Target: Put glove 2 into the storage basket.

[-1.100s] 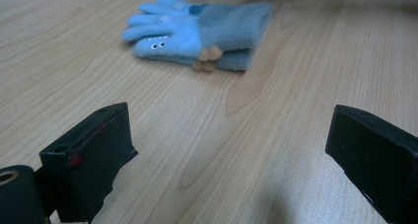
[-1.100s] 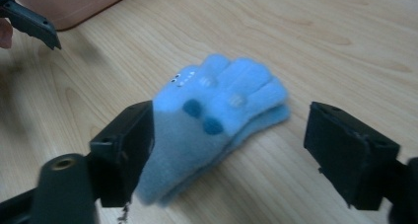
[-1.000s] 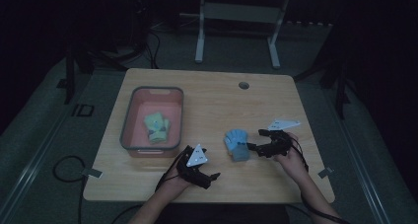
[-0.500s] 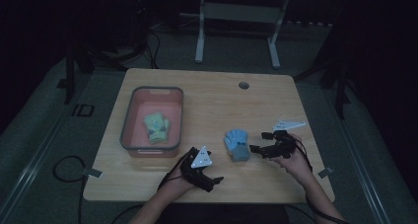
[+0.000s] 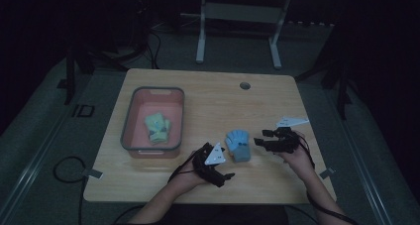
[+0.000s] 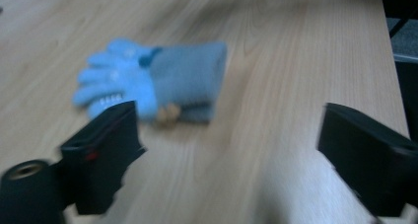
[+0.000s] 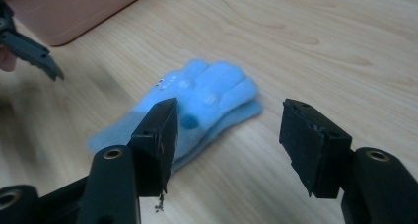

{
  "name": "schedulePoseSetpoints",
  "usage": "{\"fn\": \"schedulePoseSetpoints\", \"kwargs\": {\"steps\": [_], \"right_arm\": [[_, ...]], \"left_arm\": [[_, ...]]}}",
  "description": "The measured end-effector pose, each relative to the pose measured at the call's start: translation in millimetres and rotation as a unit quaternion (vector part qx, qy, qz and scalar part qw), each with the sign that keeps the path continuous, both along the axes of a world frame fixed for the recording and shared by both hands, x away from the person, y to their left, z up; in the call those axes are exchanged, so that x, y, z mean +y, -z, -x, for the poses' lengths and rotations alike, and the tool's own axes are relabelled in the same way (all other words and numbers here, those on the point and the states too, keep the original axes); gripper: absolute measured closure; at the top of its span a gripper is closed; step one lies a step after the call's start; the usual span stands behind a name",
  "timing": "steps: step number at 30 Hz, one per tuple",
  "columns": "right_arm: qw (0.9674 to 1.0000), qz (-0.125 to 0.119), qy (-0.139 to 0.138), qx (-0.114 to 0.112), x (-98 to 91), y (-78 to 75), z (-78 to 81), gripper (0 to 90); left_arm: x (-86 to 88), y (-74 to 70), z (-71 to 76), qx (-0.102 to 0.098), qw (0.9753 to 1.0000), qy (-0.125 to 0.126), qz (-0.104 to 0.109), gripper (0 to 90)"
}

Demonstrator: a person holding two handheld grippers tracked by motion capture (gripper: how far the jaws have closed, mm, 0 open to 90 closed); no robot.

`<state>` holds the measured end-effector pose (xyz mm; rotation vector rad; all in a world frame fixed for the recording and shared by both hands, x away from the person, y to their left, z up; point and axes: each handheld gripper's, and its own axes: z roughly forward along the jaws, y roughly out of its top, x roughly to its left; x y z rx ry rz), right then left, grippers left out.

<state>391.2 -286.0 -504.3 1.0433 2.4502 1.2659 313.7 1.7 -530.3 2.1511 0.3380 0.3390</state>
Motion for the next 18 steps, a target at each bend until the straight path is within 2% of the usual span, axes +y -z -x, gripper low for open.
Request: {"fn": "schedulePoseSetpoints", "kwargs": {"steps": [4, 5, 7, 10, 12, 13, 16, 17, 18], "right_arm": [[1.0, 0.003, 0.001, 0.0, 1.5, 1.4, -3.1, 43.2], [1.0, 0.003, 0.002, 0.0, 2.3, 1.8, -3.5, 43.5], [1.0, 0.005, 0.001, 0.001, 3.6, 2.4, -3.9, 44.3], [1.0, 0.0, 0.003, 0.001, 3.9, 3.3, -4.7, 45.3], [1.0, -0.002, 0.004, 0.003, 3.8, 3.8, -5.1, 45.3], [1.0, 0.0, 0.006, 0.005, 4.2, 4.4, -5.3, 45.3], [1.0, 0.001, 0.007, 0.007, 4.6, 4.3, -5.6, 45.3], [1.0, 0.001, 0.007, 0.007, 4.6, 4.3, -5.6, 45.3], [1.0, 0.0, 0.007, 0.007, 4.9, 4.4, -5.3, 45.3]], "left_arm": [[-12.6, -3.4, -9.8, -0.012, 0.9996, 0.016, -0.019, 16.9], [-16.8, -3.7, -11.3, -0.016, 0.9994, 0.02, -0.023, 21.0], [-26.9, -4.8, -16.5, -0.026, 0.9982, 0.033, -0.043, 23.7], [-37.7, -3.2, -23.4, -0.032, 0.9968, 0.044, -0.058, 30.6], [-37.7, -3.2, -23.4, -0.032, 0.9968, 0.044, -0.058, 31.3], [-50.9, 1.6, -31.1, -0.041, 0.9929, 0.062, -0.093, 34.7], [-57.5, 7.9, -35.7, -0.043, 0.9895, 0.071, -0.118, 41.0], [-57.5, 7.9, -35.7, -0.043, 0.9895, 0.071, -0.118, 42.6], [-59.3, 11.3, -38.0, -0.045, 0.9882, 0.072, -0.128, 43.9]]}}
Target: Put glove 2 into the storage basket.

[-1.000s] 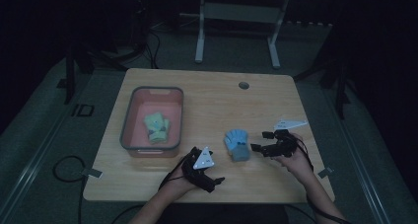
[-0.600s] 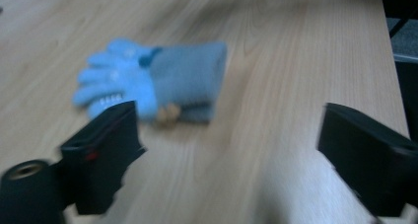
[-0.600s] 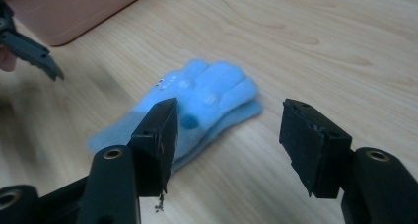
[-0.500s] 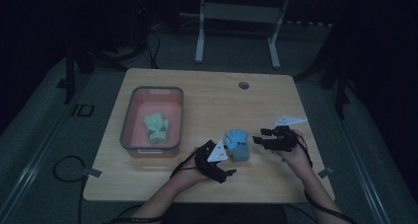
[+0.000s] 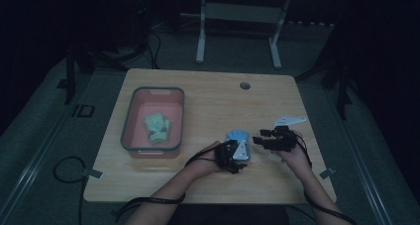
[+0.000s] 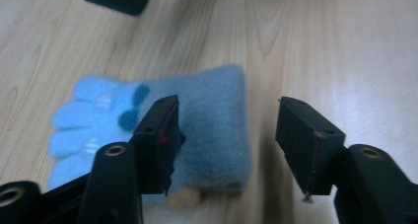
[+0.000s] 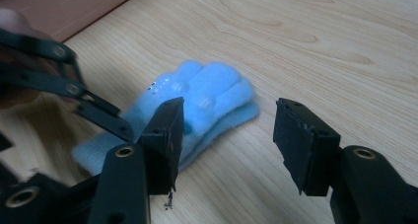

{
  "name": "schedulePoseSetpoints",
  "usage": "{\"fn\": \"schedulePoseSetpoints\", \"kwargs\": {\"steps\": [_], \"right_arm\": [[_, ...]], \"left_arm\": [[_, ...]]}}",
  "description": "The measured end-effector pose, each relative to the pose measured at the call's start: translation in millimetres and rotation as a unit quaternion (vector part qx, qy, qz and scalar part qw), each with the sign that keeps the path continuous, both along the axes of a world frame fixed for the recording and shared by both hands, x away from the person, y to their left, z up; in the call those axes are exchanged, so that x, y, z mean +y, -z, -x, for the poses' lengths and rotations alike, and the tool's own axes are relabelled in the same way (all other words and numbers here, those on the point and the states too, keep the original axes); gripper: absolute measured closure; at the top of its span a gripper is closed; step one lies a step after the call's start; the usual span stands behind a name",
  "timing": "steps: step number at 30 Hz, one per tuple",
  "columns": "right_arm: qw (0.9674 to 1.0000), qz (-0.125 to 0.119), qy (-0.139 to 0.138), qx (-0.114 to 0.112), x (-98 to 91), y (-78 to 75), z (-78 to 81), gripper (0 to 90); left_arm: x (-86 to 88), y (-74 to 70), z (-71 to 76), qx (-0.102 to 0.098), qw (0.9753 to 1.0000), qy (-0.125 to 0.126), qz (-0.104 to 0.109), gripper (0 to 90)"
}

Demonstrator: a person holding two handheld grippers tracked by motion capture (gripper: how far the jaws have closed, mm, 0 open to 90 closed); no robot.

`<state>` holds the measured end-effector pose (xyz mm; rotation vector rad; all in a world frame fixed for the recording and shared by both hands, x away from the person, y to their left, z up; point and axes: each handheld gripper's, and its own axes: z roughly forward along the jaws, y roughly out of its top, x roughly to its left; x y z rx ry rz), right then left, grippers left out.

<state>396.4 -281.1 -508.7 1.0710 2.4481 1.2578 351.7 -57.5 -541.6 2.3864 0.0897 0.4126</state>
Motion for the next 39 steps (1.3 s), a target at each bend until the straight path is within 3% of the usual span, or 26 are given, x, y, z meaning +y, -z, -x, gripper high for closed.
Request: {"fn": "schedulePoseSetpoints", "kwargs": {"steps": [5, 8, 11, 15, 20, 25, 27, 30, 35, 39], "right_arm": [[0.9999, 0.008, 0.005, 0.004, 2.7, 3.9, -2.0, 45.2], [0.9999, 0.006, 0.009, 0.011, 4.4, 7.6, -3.7, 45.2], [0.9997, 0.006, 0.01, 0.021, 7.4, 11.0, -5.6, 45.2], [0.9992, 0.0, 0.015, 0.036, 15.9, 15.8, -11.7, 44.9], [0.9982, 0.01, 0.029, 0.052, 29.7, 27.1, -19.8, 42.4], [0.9966, 0.017, 0.042, 0.069, 35.6, 38.5, -23.2, 39.0], [0.9968, 0.016, 0.043, 0.065, 37.1, 40.0, -20.8, 39.6], [0.9967, 0.012, 0.039, 0.071, 40.5, 39.8, -17.6, 47.1], [0.9972, 0.004, 0.027, 0.07, 48.1, 41.3, -16.0, 48.0], [0.9977, 0.005, 0.003, 0.067, 56.4, 42.6, -12.3, 61.9]], "left_arm": [[-2.5, 5.3, -4.2, -0.008, 0.9999, -0.004, -0.014, 50.9], [-4.2, 5.9, -4.1, -0.018, 0.9997, -0.009, -0.014, 63.9], [1.1, 4.3, -4.9, 0.001, 0.9999, -0.014, -0.001, 71.3], [5.4, 6.1, -4.9, 0.007, 0.9999, -0.013, 0.005, 72.5], [3.9, 6.3, -3.0, -0.004, 0.9999, -0.01, -0.004, 72.9], [4.8, 6.5, -4.5, 0.003, 0.9999, -0.01, -0.001, 73.3], [5.3, 6.7, -5.2, 0.007, 0.9999, -0.01, 0.001, 73.5], [5.9, 6.5, -6.5, 0.012, 0.9999, -0.008, 0.001, 73.8], [7.6, 6.5, -8.0, 0.021, 0.9997, -0.008, 0.004, 74.5], [9.7, 7.6, -9.1, 0.029, 0.9994, -0.01, 0.014, 74.7]]}}
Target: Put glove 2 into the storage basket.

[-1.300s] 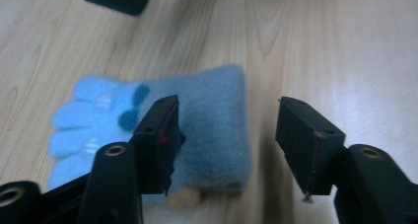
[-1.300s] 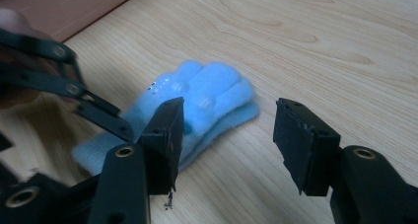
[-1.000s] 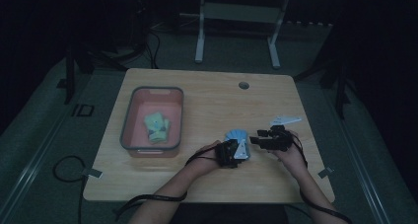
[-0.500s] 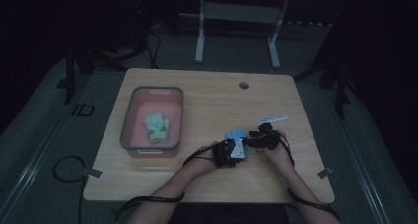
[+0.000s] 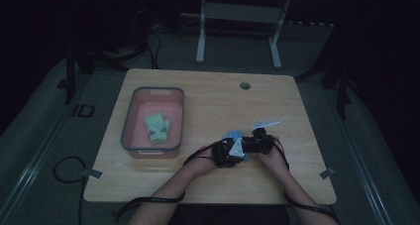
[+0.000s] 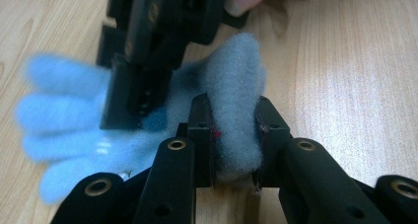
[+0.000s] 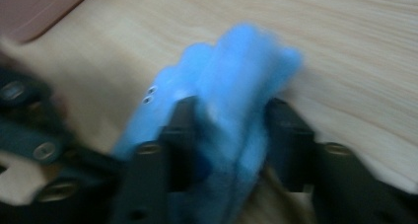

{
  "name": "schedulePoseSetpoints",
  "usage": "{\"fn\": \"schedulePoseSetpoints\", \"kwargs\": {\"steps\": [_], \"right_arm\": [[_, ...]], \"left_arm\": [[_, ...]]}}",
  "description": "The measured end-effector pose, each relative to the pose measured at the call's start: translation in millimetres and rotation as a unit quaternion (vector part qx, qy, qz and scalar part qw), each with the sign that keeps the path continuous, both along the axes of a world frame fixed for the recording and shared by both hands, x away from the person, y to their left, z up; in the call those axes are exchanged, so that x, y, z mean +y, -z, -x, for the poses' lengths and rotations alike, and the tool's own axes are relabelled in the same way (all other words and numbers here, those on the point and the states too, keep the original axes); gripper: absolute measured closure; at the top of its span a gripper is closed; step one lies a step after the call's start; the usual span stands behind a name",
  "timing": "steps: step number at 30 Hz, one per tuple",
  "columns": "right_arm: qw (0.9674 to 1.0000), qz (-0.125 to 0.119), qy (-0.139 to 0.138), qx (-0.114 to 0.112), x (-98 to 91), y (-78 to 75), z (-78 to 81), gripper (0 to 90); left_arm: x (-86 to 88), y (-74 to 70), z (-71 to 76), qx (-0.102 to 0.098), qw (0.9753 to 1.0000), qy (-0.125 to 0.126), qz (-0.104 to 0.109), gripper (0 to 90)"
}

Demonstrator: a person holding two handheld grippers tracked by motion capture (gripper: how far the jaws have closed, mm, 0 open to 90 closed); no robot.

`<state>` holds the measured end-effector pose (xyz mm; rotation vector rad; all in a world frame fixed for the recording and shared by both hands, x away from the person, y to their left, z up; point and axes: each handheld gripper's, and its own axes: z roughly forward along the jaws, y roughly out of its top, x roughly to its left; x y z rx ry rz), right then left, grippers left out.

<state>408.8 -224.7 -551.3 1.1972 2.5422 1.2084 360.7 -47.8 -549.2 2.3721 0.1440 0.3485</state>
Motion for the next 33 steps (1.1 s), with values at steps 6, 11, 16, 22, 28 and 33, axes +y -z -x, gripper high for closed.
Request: {"fn": "schedulePoseSetpoints", "kwargs": {"steps": [6, 11, 16, 22, 28, 33], "right_arm": [[0.9994, -0.007, -0.024, 0.022, 4.8, 0.0, -1.0, 74.1], [0.9996, -0.013, -0.02, 0.019, 4.7, -4.3, -0.7, 76.8], [0.9992, -0.034, -0.02, 0.006, 5.9, -14.7, -0.9, 77.3], [0.9978, -0.059, -0.029, -0.002, 12.7, -31.7, -3.2, 77.4], [0.9967, -0.07, -0.042, -0.007, 23.1, -44.7, -5.7, 77.5], [0.996, -0.073, -0.049, -0.014, 32.9, -55.9, -7.7, 77.4]], "left_arm": [[0.1, -1.2, 1.1, -0.001, 1.0, -0.003, -0.005, 74.8], [3.6, -7.3, 1.9, 0.01, 0.9999, -0.01, -0.003, 74.7], [12.2, -21.1, 3.6, -0.003, 0.9999, -0.011, -0.003, 74.8], [25.4, -41.1, 5.1, -0.014, 0.9997, -0.019, -0.003, 74.8], [36.7, -56.0, 6.2, -0.019, 0.9994, -0.024, -0.014, 74.9], [45.4, -66.0, 5.0, -0.022, 0.9991, -0.029, -0.02, 74.9]]}}
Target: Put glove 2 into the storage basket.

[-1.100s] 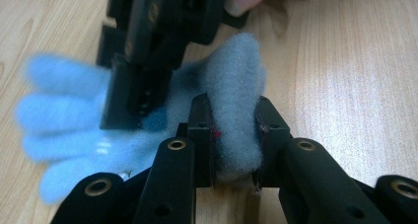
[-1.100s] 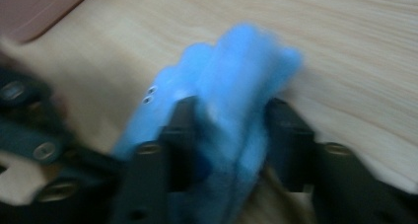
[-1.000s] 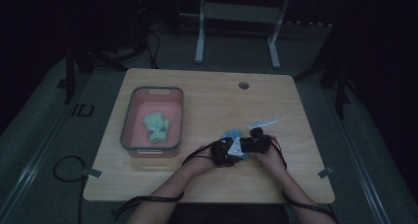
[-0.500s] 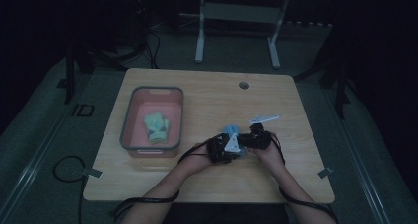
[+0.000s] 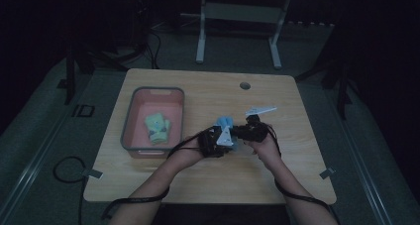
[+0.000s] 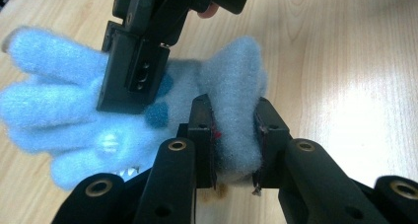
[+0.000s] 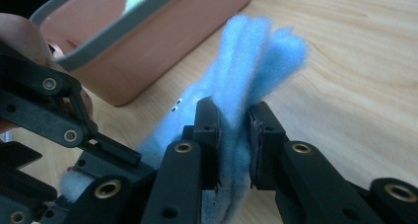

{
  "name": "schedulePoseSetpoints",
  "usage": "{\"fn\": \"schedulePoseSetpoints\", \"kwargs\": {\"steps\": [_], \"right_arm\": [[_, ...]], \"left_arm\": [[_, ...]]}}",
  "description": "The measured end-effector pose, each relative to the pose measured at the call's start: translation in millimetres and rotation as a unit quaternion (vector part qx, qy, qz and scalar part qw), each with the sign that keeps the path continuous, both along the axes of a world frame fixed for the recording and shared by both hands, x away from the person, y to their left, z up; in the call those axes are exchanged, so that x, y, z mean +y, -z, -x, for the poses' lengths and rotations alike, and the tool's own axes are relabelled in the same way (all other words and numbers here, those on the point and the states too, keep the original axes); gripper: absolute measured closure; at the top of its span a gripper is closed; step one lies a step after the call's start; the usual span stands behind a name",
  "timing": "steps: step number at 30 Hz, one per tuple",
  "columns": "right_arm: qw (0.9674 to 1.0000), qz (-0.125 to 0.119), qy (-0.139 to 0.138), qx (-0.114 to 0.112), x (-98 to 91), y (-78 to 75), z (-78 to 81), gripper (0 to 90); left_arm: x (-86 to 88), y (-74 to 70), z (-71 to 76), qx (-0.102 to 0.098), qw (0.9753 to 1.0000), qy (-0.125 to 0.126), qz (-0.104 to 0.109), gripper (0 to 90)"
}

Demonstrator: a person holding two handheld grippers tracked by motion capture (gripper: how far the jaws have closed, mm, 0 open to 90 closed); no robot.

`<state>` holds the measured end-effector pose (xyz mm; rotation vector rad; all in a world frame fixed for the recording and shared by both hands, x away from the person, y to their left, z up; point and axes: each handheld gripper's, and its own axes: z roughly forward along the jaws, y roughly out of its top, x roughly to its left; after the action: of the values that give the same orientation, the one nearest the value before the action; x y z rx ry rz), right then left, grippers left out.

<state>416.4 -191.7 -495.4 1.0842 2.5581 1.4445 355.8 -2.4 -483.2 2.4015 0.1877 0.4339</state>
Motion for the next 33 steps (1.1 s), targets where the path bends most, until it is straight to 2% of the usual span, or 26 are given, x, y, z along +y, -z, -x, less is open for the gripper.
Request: {"fn": "schedulePoseSetpoints", "kwargs": {"steps": [14, 33], "right_arm": [[0.9993, -0.001, -0.029, -0.023, 32.0, -32.6, -6.7, 77.5], [0.9976, -0.003, -0.061, -0.034, 78.8, -49.6, -15.3, 77.5]], "left_arm": [[29.0, -28.3, -0.6, -0.01, 0.9998, -0.019, -0.004, 74.9], [70.4, -46.1, 1.6, -0.012, 0.9986, -0.049, -0.015, 75.0]]}}
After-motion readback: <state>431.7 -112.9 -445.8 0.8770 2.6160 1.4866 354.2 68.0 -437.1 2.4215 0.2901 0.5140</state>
